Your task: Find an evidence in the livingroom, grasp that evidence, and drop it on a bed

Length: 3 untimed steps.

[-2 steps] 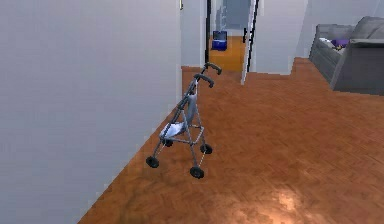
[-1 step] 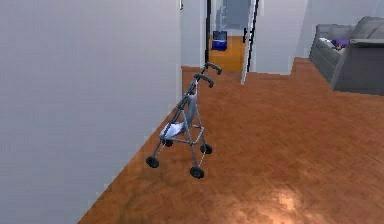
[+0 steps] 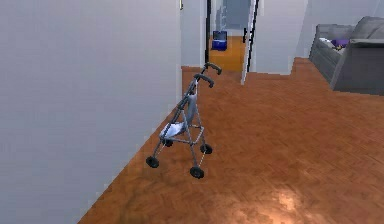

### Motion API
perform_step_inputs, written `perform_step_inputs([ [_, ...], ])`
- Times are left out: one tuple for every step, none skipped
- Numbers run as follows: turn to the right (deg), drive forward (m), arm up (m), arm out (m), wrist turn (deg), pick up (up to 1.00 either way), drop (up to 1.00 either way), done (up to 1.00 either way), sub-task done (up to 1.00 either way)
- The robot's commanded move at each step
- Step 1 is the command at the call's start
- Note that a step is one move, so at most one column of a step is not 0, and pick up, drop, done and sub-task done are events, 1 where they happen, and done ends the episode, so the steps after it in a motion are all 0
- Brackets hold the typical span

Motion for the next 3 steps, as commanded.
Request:
perform_step_inputs([
  [0.0,0.0,0.0,0.0,45.0,0.0,0.0,0.0,0.0],
  [0.0,0.0,0.0,0.0,45.0,0.0,0.0,0.0,0.0],
  [0.0,0.0,0.0,0.0,45.0,0.0,0.0,0.0,0.0],
])
